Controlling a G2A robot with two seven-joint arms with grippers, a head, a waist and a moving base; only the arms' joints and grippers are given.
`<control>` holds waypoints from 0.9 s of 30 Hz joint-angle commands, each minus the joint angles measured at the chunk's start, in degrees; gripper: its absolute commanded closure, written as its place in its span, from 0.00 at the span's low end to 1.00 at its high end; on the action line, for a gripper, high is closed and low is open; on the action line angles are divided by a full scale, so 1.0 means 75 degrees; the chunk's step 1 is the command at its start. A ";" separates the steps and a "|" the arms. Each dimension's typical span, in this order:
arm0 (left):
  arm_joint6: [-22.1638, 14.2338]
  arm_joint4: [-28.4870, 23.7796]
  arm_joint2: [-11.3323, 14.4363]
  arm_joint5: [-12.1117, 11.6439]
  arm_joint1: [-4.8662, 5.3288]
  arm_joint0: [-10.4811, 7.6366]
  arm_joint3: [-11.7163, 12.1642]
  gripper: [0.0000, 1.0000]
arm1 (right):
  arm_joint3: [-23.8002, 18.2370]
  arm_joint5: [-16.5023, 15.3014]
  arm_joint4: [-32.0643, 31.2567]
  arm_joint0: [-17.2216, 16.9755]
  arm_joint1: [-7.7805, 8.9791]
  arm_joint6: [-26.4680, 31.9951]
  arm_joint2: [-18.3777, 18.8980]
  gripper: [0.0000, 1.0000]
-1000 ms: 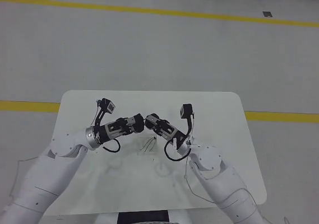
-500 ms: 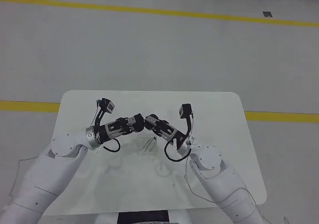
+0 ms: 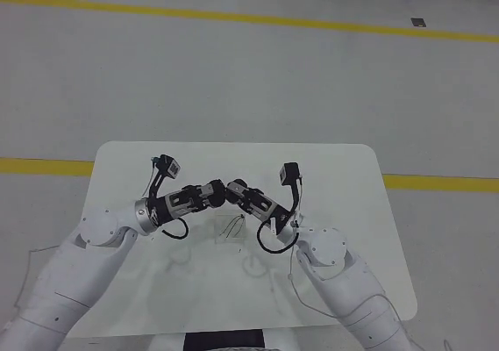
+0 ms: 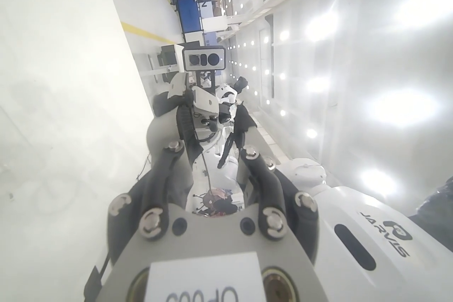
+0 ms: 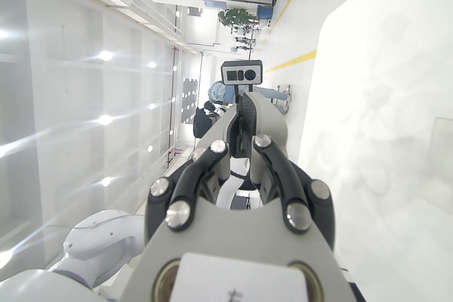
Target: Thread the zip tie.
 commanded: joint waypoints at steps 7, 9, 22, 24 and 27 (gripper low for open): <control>-0.0001 -0.0026 0.0074 0.0051 0.0027 -0.0052 0.0033 0.81 | -0.0012 -0.0067 0.0053 -0.0025 -0.0020 0.0051 0.0043 1.00; 0.0006 -0.0033 0.0089 0.0059 0.0035 -0.0060 0.0039 0.83 | -0.0018 -0.0092 0.0057 -0.0032 -0.0025 0.0068 0.0050 1.00; 0.0053 -0.0064 0.0193 0.0080 0.0076 -0.0113 0.0091 1.00 | -0.0041 -0.0339 0.0099 -0.0068 -0.0053 0.0184 0.0117 1.00; 0.0067 -0.0067 0.0200 0.0074 0.0082 -0.0117 0.0097 1.00 | -0.0036 -0.0356 0.0102 -0.0071 -0.0056 0.0198 0.0124 1.00; 0.0083 -0.0078 0.0200 0.0061 0.0095 -0.0114 0.0097 1.00 | -0.0023 -0.0384 0.0107 -0.0072 -0.0064 0.0211 0.0132 1.00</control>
